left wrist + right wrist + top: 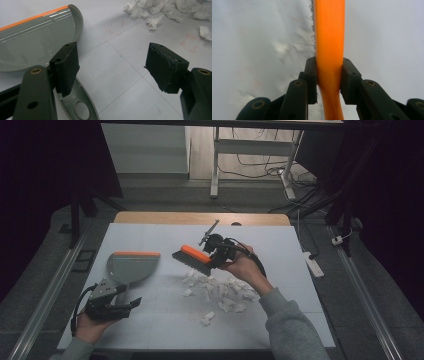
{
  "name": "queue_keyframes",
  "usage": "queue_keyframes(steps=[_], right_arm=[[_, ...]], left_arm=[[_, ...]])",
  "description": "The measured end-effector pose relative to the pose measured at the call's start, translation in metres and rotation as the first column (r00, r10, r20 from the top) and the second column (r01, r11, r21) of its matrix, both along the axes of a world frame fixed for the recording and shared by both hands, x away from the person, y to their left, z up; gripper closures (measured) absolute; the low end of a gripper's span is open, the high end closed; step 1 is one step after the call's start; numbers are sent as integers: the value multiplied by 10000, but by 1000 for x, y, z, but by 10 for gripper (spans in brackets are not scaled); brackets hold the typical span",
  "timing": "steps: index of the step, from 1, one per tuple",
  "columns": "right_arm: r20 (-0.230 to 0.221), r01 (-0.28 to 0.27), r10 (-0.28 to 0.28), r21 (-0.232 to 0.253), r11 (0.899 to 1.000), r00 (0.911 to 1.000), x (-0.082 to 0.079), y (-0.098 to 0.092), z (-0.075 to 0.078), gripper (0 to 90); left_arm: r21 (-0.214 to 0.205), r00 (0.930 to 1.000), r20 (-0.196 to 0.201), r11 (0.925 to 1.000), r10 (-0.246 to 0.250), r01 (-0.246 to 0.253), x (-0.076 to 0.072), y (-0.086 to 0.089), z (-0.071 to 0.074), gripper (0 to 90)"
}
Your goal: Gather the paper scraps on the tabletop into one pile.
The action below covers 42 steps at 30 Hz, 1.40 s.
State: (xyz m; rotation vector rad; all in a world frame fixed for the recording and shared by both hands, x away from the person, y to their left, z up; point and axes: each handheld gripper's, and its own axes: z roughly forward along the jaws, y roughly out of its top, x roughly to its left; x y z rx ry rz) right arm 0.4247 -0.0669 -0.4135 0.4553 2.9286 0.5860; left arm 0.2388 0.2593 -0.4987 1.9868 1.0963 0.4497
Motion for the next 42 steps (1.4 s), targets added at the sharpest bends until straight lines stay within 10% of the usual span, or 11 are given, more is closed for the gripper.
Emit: queue_keyframes(steps=[13, 16, 23, 29, 35, 42], right_arm=[[-2156, 149, -145, 1, 9999, 9764, -40, 57, -33, 701], [-2048, 496, -595, -529, 9974, 9770, -37, 55, -44, 702], [-2463, 1940, -2074, -778, 9779, 9468, -21, 6, -44, 701], [-2132, 2350, -2417, -569, 9703, 9466, -22, -18, -26, 701], [-1948, 2500, -2338, 628, 9662, 9526, -19, 0, -7, 701], [-2627, 2474, -2251, 546, 9674, 9383, -7, 35, -29, 701]], left_arm=[[28, 10000, 34, 10000, -16, 16, 0, 1, 0, 279], [36, 10000, 30, 10000, -12, 12, 0, 1, 0, 279], [6, 10000, 16, 10000, -87, 87, 1, 0, 1, 279], [13, 9999, 40, 10000, -97, 97, 1, -1, 1, 279], [39, 9999, 23, 9999, -98, 98, 2, -2, 1, 278], [34, 9999, 13, 9999, -121, 121, 2, -1, 0, 279]])
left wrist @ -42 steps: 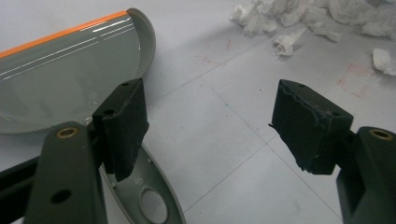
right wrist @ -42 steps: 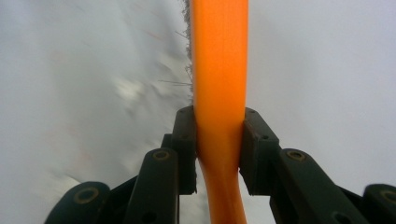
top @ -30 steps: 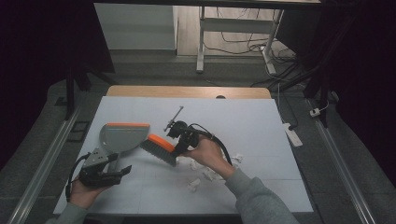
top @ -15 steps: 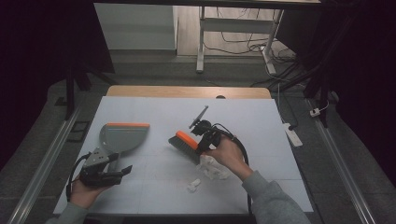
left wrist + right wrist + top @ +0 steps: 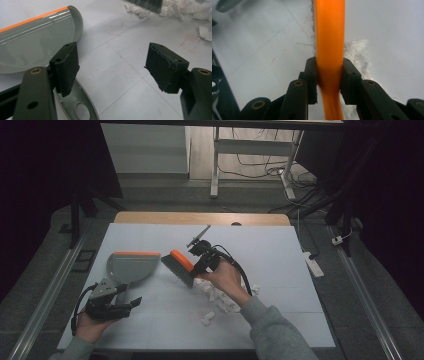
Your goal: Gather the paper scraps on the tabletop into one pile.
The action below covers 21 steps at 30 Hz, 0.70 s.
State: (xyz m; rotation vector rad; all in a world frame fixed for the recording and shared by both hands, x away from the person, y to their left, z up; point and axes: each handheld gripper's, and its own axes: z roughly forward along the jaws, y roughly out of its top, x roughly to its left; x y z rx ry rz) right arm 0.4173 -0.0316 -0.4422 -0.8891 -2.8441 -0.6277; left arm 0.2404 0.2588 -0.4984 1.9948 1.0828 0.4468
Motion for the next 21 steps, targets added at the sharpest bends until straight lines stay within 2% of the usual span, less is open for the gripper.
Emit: queue_keyframes(steps=[4, 6, 8, 12, 14, 16, 21], right_arm=[[-264, 395, -406, -413, 9984, 9988, 14, 2, -15, 701], [-88, 617, -626, -838, 9946, 9980, 18, -3, -19, 701], [-509, 906, -939, -636, 9939, 9943, 23, -14, -20, 701], [-624, 1235, -1286, -806, 9891, 9897, 23, -41, -18, 701], [-519, 1369, -1418, -885, 9866, 9885, 21, -52, -16, 701], [-370, 1436, -1469, -801, 9864, 9885, 17, -59, -11, 701], [-6, 870, -870, 183, 9960, 9962, 1, -62, 8, 701]], left_arm=[[-21, 10000, 14, 10000, -7, 7, 0, 0, 0, 279], [-39, 10000, 10, 10000, -8, 8, 0, 0, 0, 279], [-34, 10000, -5, 10000, -3, 3, 0, 1, -1, 278], [-77, 10000, -15, 10000, 39, -39, 0, 2, -1, 279], [-44, 10000, -29, 10000, 9, -9, 0, 1, -1, 279], [9, 10000, -38, 10000, -38, 38, 1, -1, -1, 279], [29, 9999, -95, 10000, -40, 41, 2, -2, -3, 279]])
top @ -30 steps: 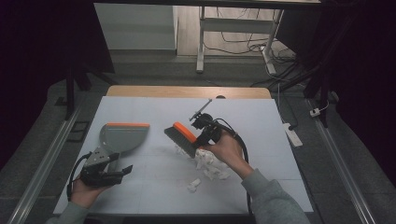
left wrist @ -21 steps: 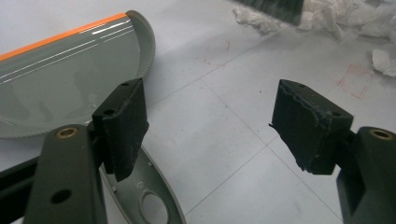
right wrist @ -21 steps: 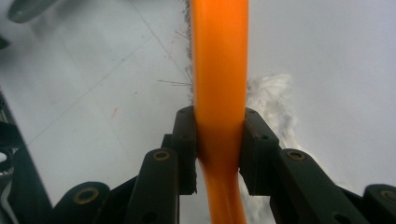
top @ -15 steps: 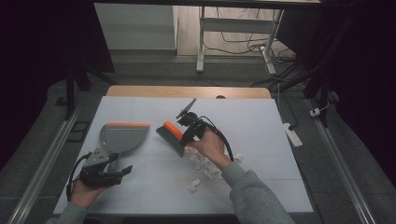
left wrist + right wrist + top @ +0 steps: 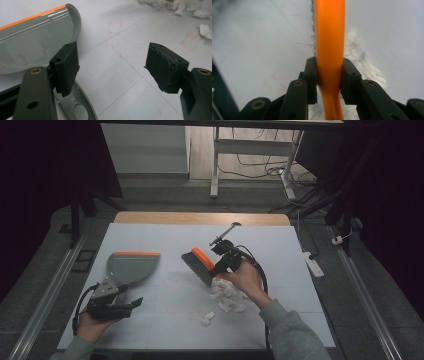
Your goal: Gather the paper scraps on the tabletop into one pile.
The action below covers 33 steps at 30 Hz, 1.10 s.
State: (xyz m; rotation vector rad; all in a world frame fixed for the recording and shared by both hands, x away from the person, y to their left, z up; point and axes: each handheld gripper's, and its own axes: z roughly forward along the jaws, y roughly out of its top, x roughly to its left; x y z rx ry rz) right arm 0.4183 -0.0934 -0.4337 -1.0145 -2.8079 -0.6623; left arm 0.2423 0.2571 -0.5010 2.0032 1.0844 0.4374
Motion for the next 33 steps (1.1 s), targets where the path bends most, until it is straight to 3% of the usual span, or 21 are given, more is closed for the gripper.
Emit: queue_keyframes(steps=[8, 13, 16, 20, 24, 25, 29, 31, 33], right_arm=[[313, -1095, 1077, 612, 9921, 9937, -28, -8, 19, 701], [83, -1942, 1942, -39, 9810, 9809, -54, -14, 8, 701], [-66, -2463, 2462, -238, 9689, 9692, -71, -14, 4, 701], [72, -3168, 3171, -280, 9481, 9484, -91, -9, 7, 701], [91, -4079, 4091, -576, 9112, 9125, -108, 0, 6, 702], [19, -4200, 4209, -612, 9055, 9071, -111, 2, 4, 701], [-159, -4355, 4375, -1341, 8901, 8991, -115, 7, -10, 701], [-351, -4275, 4277, -1613, 8895, 9032, -113, 8, -17, 701], [-239, -4080, 4111, -1874, 8935, 9113, -108, 5, -19, 701]], left_arm=[[-40, 10000, 51, 10000, 30, -30, -1, 2, 0, 279], [-35, 10000, -15, 10000, 40, -40, 0, 2, 0, 279], [-31, 10000, -24, 10000, 63, -64, 0, 1, 0, 279], [-38, 9999, -97, 10000, 65, -66, 1, 1, -2, 279], [-84, 9999, -96, 9999, 76, -77, 1, 2, -1, 279], [-77, 9999, -91, 9999, 75, -76, 1, 2, -1, 279], [-82, 9999, -114, 10000, 43, -44, 1, 2, -2, 279], [-70, 9999, -123, 10000, 39, -40, 1, 2, -2, 280], [-72, 9999, -122, 10000, 35, -36, 1, 1, -2, 279]])
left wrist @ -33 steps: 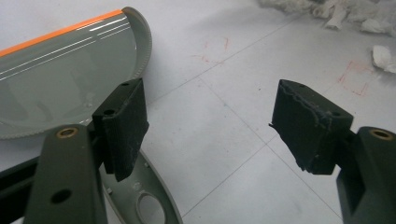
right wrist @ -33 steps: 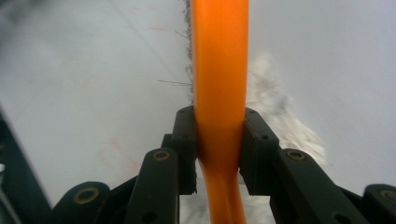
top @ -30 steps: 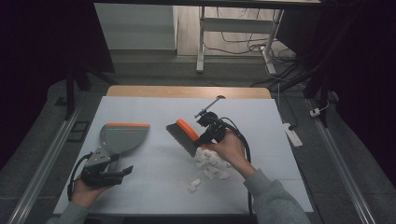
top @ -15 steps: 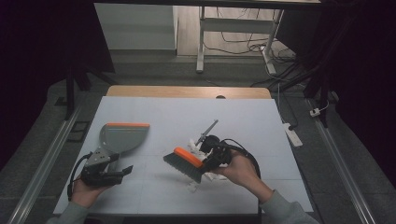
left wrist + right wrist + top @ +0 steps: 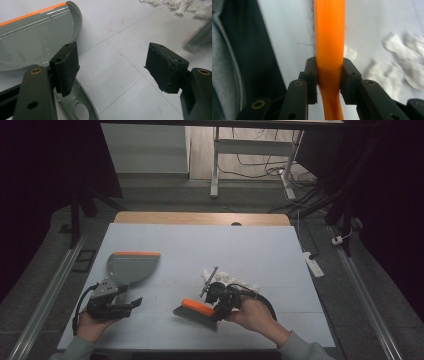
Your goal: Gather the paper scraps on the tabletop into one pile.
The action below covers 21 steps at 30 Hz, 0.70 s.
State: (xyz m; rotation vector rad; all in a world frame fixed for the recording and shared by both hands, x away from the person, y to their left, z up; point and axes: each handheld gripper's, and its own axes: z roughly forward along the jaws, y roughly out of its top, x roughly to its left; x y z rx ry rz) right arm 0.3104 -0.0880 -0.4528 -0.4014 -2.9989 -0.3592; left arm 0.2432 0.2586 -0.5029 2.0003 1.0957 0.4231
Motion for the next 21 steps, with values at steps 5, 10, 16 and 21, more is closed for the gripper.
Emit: queue_keyframes(steps=[5, 10, 16, 21], right_arm=[[345, 642, -630, -340, 9974, 9974, 22, -11, 0, 701], [1166, 1378, -1322, -416, 9896, 9843, 47, -25, 4, 701], [1535, 1407, -1435, 293, 9896, 9777, 50, -42, 23, 701], [1235, 880, -940, 537, 9947, 9879, 35, -64, 41, 701]], left_arm=[[9, 10000, -7, 10000, 16, -16, 0, 0, 0, 280], [1, 10000, 1, 10000, 16, -16, 0, 1, 0, 279], [-9, 10000, -20, 10000, 49, -49, 0, 1, -1, 279], [11, 10000, -13, 10000, 32, -32, 0, 0, 0, 279]])
